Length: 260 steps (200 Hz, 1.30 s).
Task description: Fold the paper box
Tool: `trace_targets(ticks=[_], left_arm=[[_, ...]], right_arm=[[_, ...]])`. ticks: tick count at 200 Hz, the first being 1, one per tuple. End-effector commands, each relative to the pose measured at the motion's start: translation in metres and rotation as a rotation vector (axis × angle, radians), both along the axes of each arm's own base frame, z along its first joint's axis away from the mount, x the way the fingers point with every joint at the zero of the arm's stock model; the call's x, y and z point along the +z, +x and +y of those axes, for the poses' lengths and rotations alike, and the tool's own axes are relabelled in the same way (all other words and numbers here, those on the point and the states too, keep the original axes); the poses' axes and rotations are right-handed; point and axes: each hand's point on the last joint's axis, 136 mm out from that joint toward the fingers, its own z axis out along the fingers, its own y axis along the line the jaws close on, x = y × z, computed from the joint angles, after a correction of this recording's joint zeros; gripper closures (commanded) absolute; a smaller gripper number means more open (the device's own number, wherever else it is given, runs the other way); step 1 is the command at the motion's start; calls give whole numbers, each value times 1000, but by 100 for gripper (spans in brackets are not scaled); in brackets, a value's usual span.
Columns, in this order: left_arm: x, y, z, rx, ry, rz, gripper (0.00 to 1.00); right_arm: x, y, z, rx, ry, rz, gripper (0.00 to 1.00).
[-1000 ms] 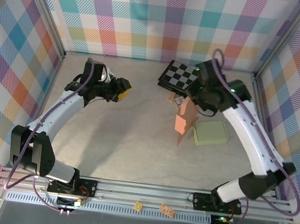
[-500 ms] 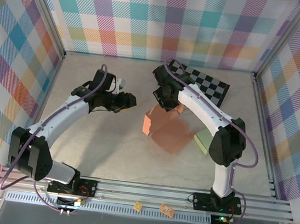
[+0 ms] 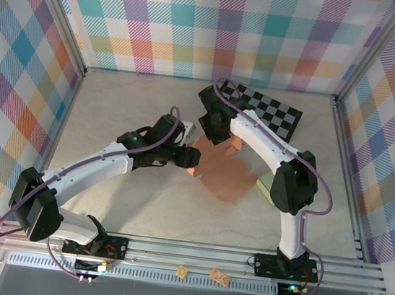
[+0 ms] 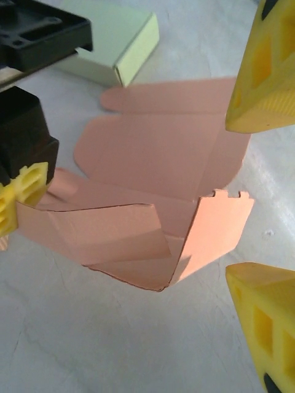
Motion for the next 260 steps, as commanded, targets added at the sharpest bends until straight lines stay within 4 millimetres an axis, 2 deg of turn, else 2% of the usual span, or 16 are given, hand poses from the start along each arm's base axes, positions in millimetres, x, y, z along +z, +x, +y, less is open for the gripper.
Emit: trace_targets(ticks=[1, 40, 80, 107, 131, 153, 163, 191, 214, 237, 260], left_arm=[[-12, 9, 18, 68, 150, -60, 43], [-24, 10, 13, 78, 227, -60, 45], [-33, 23, 15, 106, 292, -74, 51], [-34, 32, 22, 137, 351, -100, 63], [-34, 34, 29, 149, 354, -117, 81], [-33, 37, 36, 152, 326, -136, 91], [-31, 40, 37, 140, 308, -155, 95], [-24, 48, 37, 63, 252, -244, 100], [-18, 60, 38, 29, 178, -311, 100], [-22, 70, 43, 20, 147, -311, 100], [-26, 78, 46, 19, 140, -315, 100]], right_arm=[[5, 5, 0, -27, 25, 5, 100], [6, 5, 1, -37, 47, 11, 100], [14, 5, 2, -39, 69, 2, 100], [21, 4, 4, -38, 91, -5, 100], [30, 1, 6, -28, 118, -10, 100], [37, -4, 8, -15, 151, -9, 100], [39, -8, 11, -6, 174, 1, 92], [48, -13, 17, 44, 222, 0, 54], [56, -13, 20, 108, 269, -47, 36], [60, -11, 26, 150, 380, -126, 29], [51, -14, 22, 110, 436, -156, 28]])
